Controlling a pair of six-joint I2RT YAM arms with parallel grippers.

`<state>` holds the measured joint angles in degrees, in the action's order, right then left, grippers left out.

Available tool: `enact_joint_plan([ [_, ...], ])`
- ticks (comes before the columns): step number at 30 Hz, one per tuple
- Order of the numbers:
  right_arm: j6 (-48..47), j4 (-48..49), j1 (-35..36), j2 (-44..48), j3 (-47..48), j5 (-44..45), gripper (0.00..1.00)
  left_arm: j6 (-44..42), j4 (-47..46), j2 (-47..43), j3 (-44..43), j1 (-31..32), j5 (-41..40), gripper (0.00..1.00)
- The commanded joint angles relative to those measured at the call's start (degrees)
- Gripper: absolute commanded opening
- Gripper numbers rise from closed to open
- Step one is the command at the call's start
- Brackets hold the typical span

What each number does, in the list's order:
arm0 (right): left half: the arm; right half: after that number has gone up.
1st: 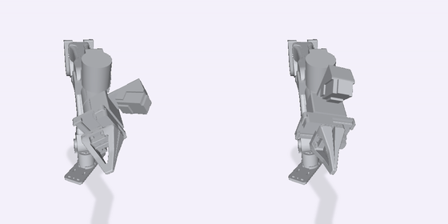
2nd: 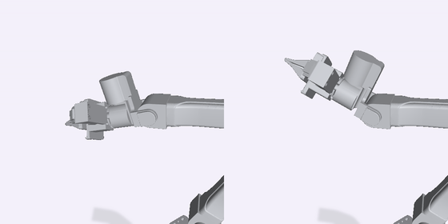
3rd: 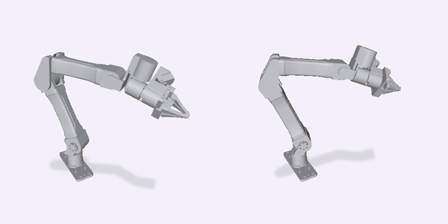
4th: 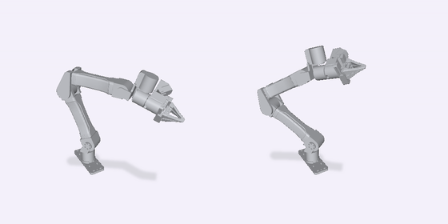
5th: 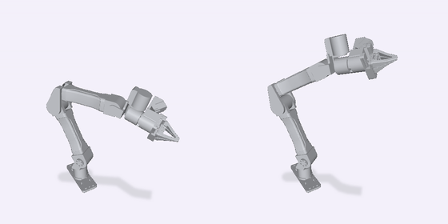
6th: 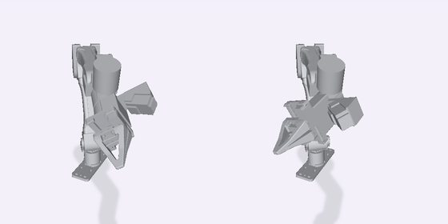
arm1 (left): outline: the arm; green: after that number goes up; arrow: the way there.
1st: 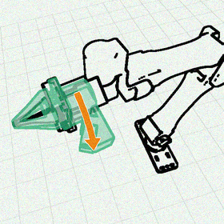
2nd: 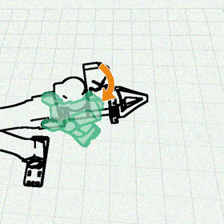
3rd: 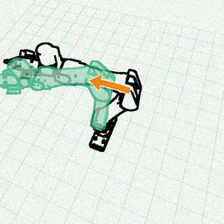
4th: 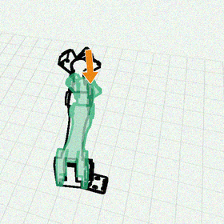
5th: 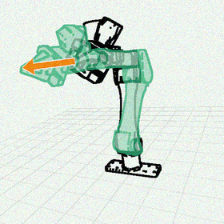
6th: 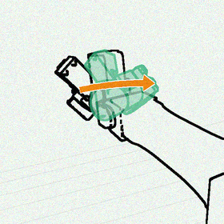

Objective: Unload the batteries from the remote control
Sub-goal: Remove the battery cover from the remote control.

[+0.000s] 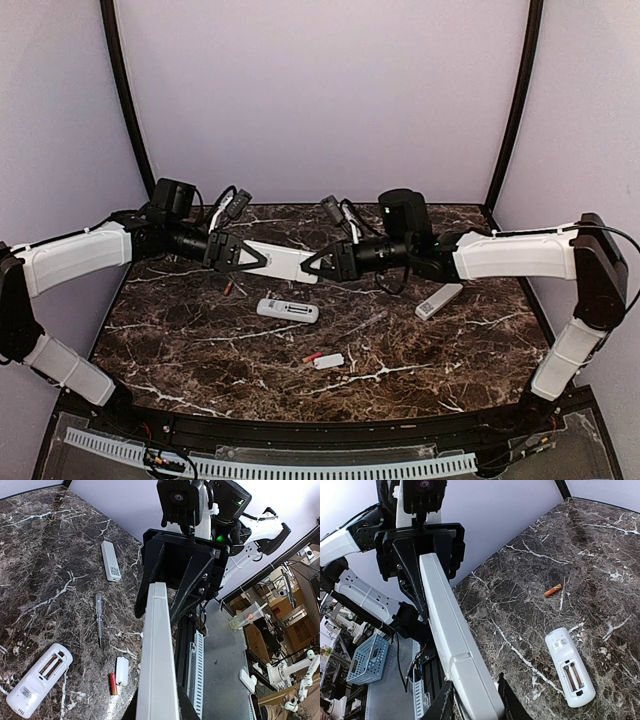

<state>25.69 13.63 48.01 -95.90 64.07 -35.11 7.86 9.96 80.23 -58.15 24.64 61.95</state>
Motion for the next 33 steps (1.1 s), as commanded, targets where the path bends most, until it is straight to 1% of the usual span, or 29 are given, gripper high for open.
enact_joint_plan([
  [1, -0.43, -2.48, -1.31, 0.81, -1.32, 1.45, 0.28, 0.67, -0.82, -0.74, -1.7, 0.14, 2.52, 0.0],
  [6, 0.62, -2.12, -1.76, 0.39, -1.53, 1.36, 0.34, 0.68, -0.82, -0.6, -1.77, 0.13, 2.88, 0.0],
  [11, 1.17, -1.95, -2.19, 0.27, -1.79, 1.34, 0.35, 0.18, -0.2, -0.68, -1.94, 0.14, 2.24, 0.0],
  [15, 1.98, -1.87, -2.39, -0.02, -1.59, 1.3, 0.3, -0.13, 0.2, -0.68, -1.93, 0.14, 1.52, 0.0],
  [17, 2.22, -2.67, -2.39, -0.28, -1.2, 2.0, 0.25, -0.55, 0.63, -0.75, -2.05, 0.14, 0.44, 0.0],
  [19, 2.77, -3.07, -2.54, -0.49, -1.06, 2.61, 0.18, -0.81, 1.12, -0.89, -2.12, 0.14, -0.58, 0.0],
  [22, 4.06, -2.06, -2.63, -0.8, -1.05, 1.75, 0.13, -0.73, 1.13, -0.89, -1.99, 0.14, -0.86, 0.0],
  [30, 7.2, -4.07, -4.02, -1.83, -0.28, 2.33, 0.04, -1.43, 2.2, -1.12, -2.42, 0.14, -3.0, 0.0],
  [33, 8.68, -3.73, -5.01, -1.84, -0.92, 1.67, 0.02, -1.75, 2.82, -1.48, -2.38, 0.14, -5.9, 0.0],
])
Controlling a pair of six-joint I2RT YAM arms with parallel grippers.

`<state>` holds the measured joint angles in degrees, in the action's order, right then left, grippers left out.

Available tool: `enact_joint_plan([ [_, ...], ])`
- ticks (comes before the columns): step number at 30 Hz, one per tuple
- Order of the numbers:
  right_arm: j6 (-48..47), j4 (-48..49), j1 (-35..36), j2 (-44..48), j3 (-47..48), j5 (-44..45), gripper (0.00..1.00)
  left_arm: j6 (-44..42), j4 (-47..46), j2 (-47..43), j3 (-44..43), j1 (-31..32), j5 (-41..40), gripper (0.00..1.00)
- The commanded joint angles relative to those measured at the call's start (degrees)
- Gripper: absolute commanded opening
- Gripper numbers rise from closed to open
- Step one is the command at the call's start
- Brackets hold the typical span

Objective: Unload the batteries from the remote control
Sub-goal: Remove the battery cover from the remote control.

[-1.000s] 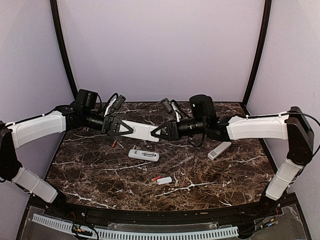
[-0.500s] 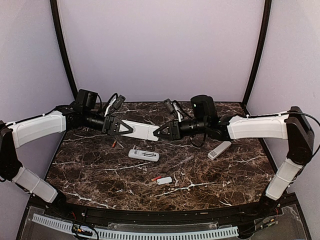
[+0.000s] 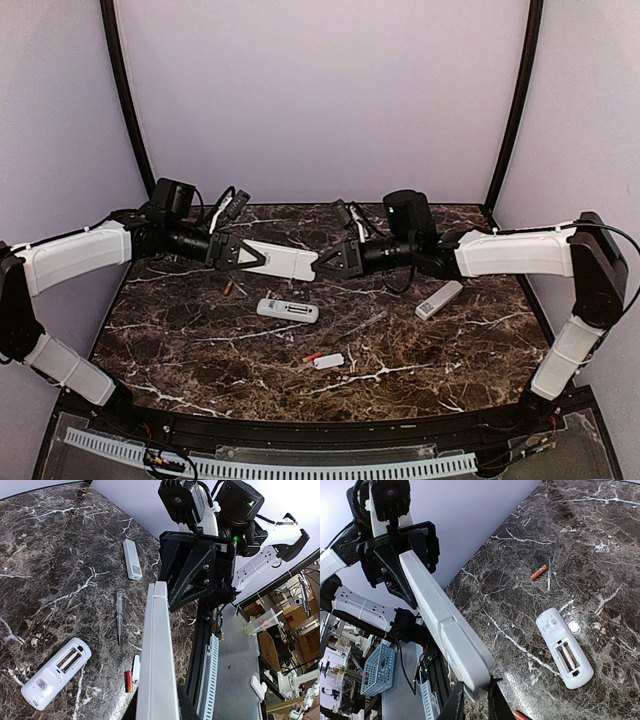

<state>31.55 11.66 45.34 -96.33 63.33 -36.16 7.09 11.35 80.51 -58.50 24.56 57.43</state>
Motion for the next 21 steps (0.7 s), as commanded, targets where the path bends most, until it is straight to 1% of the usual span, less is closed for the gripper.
enact_joint_plan([
  [1, 3.19, -1.73, -2.66, -1.34, -0.35, 2.54, 0.01, -1.24, 1.71, -1.91, -2.12, 0.18, -2.16, 0.0],
  [4, 3.73, -1.62, -3.36, -1.16, -1.09, 2.33, 0.01, -1.6, 2.31, -2.09, -2.21, 0.08, -4.24, 0.0],
  [8, 3.77, -1.03, -3.68, -1.04, -1.48, 1.71, 0.01, -1.19, 1.82, -2.18, -2.05, -0.06, -4.12, 0.0],
  [10, 3.23, -0.69, -3.49, -0.72, -1.54, 1.54, 0.02, -1.0, 1.79, -1.96, -1.99, -0.11, -4.55, 0.0],
  [12, 2.32, -0.78, -2.87, 0.29, -1.53, 2.5, 0.07, -0.65, 1.93, -1.74, -1.98, -0.12, -5.97, 0.0],
  [13, 1.83, -1.18, -2.44, 0.91, -1.42, 3.74, 0.12, -0.36, 1.93, -1.58, -2.02, -0.12, -6.61, 0.0],
  [15, 1.0, -3.44, -1.33, 2.1, -0.73, 8.01, 0.26, 0.22, 2.03, -1.51, -1.98, -0.25, -9.18, 0.0],
  [17, 0.68, -7.1, 0.44, 2.69, 0.78, 14.13, 0.4, 0.98, 1.54, -1.54, -1.66, -0.41, -10.26, 0.0],
  [18, 1.21, -9.41, 1.62, 2.62, 2.23, 18.76, 0.46, 1.38, 0.92, -1.56, -1.41, -0.44, -10.47, 0.0],
  [21, 4.44, -14.91, 3.92, 1.06, 5.32, 25.56, 0.6, 3.0, -0.62, -2.0, -0.71, -0.76, -10.89, 0.0],
])
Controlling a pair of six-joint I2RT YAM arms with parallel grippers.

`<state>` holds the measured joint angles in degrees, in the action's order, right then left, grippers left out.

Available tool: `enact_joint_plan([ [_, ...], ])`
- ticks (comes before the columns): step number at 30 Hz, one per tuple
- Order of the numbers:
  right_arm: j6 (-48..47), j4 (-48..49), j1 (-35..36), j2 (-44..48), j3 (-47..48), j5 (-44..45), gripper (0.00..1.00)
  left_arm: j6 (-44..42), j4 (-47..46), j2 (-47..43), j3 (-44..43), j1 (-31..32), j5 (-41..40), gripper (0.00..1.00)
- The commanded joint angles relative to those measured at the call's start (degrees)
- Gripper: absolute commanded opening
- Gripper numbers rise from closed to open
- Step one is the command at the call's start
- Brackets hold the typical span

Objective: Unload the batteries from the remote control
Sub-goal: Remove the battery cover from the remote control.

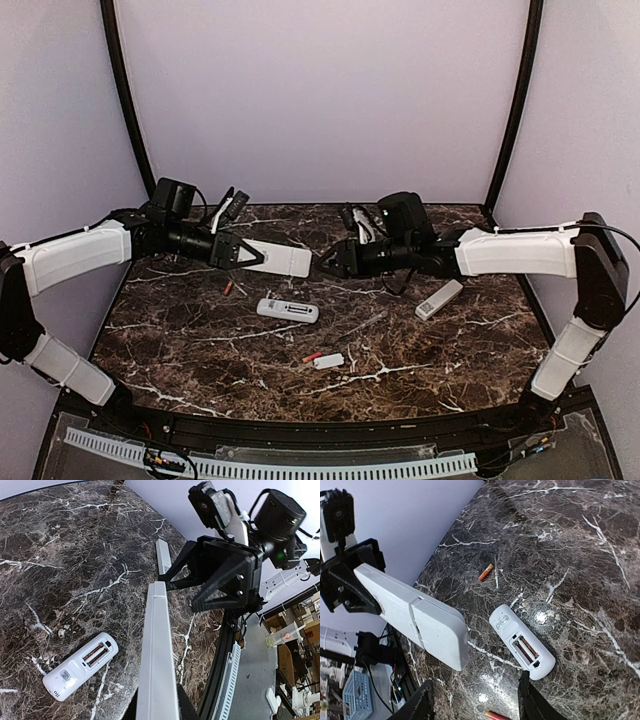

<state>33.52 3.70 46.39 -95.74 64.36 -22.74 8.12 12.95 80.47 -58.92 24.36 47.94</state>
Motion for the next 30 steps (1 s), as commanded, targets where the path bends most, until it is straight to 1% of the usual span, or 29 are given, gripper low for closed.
enact_joint_plan([
  [1, 4.01, -7.74, 3.57, -0.28, 4.93, 13.36, 0.62, 2.2, -2.93, -2.17, 0.03, -0.64, -1.34, 0.0],
  [3, 5.93, -8.47, 4.98, -1.66, 6.05, 15.16, 0.66, 2.75, -3.49, -2.32, 0.34, -0.77, -1.2, 0.0],
  [5, 7.48, -8.3, 6.31, -2.79, 6.78, 16.95, 0.68, 2.92, -3.58, -2.26, 0.42, -0.91, -1.17, 0.0],
  [12, 10.28, -9.28, 9.01, -4.85, 9.47, 22.42, 0.68, 3.28, -3.47, -2.42, 0.47, -1.07, -1.46, 0.0],
  [30, 8.24, -8.8, 9.75, -8.24, 13.25, 22.2, 0.68, 3.56, -3.48, -2.25, 0.47, -1.07, -0.47, 0.0],
])
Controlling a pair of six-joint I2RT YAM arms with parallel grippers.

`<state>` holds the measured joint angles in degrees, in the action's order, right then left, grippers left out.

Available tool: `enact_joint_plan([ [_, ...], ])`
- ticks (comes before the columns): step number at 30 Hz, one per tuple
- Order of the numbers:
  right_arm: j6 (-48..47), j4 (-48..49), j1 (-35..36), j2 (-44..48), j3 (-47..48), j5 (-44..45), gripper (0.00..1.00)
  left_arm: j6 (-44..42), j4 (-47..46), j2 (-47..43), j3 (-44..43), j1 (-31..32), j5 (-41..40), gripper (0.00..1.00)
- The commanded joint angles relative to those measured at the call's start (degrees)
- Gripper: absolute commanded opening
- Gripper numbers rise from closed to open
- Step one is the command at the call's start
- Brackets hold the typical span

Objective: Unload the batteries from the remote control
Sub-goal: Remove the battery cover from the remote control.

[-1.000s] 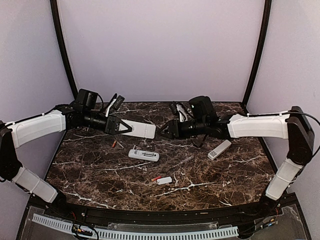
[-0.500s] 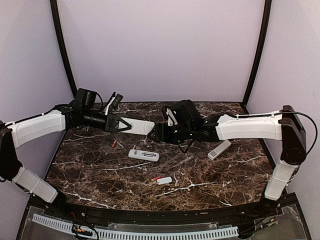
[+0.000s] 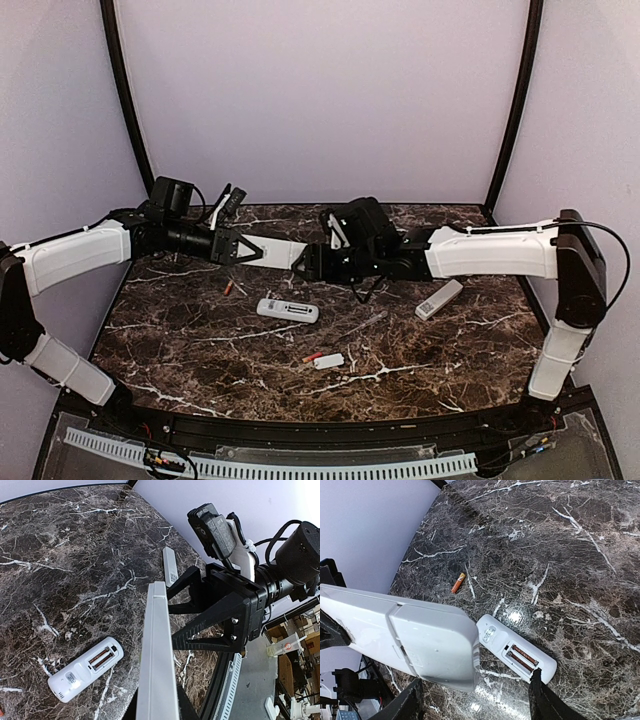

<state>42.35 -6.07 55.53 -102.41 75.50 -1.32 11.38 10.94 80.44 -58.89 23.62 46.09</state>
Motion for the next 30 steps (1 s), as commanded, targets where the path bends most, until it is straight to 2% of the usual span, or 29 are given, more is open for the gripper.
enact_joint_plan([
  [1, -0.56, 0.9, 0.6, -1.83, 2.37, 0.75, 0.68, 0.31, -1.46, -2.22, 0.45, -0.33, 1.51, 0.0],
  [30, -1.9, -2.45, 1.06, -4.08, 6.08, 5.62, 0.65, 0.42, -1.67, -1.95, 0.49, -0.33, 1.7, 0.0],
])
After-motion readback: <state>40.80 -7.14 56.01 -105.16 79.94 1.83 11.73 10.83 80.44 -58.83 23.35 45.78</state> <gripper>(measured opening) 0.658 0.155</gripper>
